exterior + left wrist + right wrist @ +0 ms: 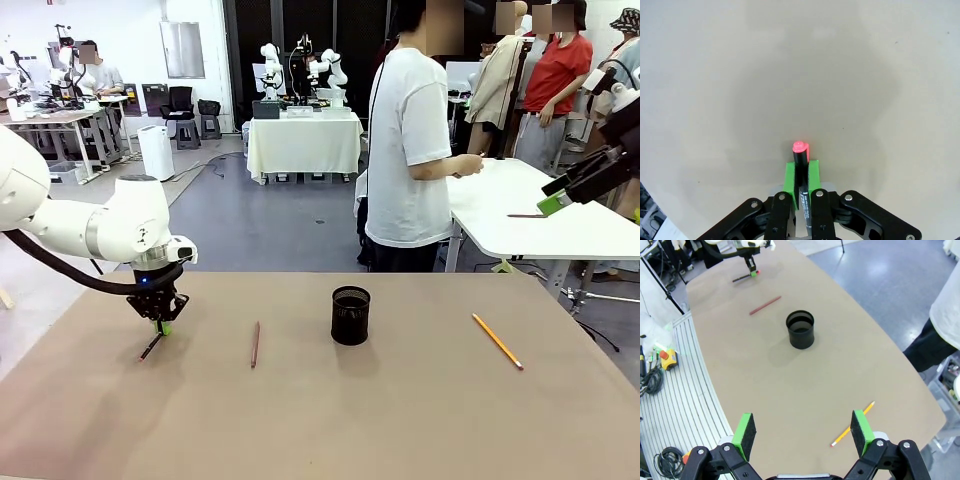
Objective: Place the pens into the pen holder.
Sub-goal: Pick up a writing instrument from the table and place it into the Pen holder.
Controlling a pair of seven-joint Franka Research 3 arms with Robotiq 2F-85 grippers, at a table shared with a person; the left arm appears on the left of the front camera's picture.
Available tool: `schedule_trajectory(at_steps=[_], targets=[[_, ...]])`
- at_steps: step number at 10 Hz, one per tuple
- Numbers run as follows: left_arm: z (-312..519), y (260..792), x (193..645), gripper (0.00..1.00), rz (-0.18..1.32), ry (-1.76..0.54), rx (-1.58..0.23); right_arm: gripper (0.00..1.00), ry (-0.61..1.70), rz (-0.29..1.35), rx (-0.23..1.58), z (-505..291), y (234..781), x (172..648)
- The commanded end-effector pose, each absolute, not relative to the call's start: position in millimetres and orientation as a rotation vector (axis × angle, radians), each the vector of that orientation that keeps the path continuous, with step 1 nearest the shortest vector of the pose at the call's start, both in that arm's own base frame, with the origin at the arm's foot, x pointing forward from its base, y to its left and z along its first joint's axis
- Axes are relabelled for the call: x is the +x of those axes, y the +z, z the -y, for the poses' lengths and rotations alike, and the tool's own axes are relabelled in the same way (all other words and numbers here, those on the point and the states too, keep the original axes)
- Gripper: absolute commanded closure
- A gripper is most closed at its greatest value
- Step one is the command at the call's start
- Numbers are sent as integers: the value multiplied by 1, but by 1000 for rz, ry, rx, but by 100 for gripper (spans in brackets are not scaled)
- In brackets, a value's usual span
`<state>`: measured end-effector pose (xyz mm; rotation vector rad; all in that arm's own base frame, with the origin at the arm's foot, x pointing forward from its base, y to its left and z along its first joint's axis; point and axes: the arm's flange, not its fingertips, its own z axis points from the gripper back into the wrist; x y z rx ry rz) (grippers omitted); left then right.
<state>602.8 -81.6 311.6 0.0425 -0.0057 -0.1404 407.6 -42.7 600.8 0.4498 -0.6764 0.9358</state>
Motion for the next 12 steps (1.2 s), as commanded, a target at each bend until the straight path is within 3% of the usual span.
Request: schedule_trajectory(at_steps=[1, 5, 10, 11, 12], targets=[[77, 317, 598, 100, -18, -151, 2, 0, 940, 687, 461, 42, 601, 408], [74, 363, 585, 100, 17, -249, -332, 0, 940, 687, 461, 42, 601, 408], [114, 411, 572, 100, 170, -465, -558, 0, 940, 687, 461, 42, 601, 408], [125, 415, 574, 100, 224, -514, -576, 0, 940, 687, 461, 42, 601, 408], [140, 419, 571, 100, 387, -561, -644, 0, 940, 687, 461, 42, 601, 408]])
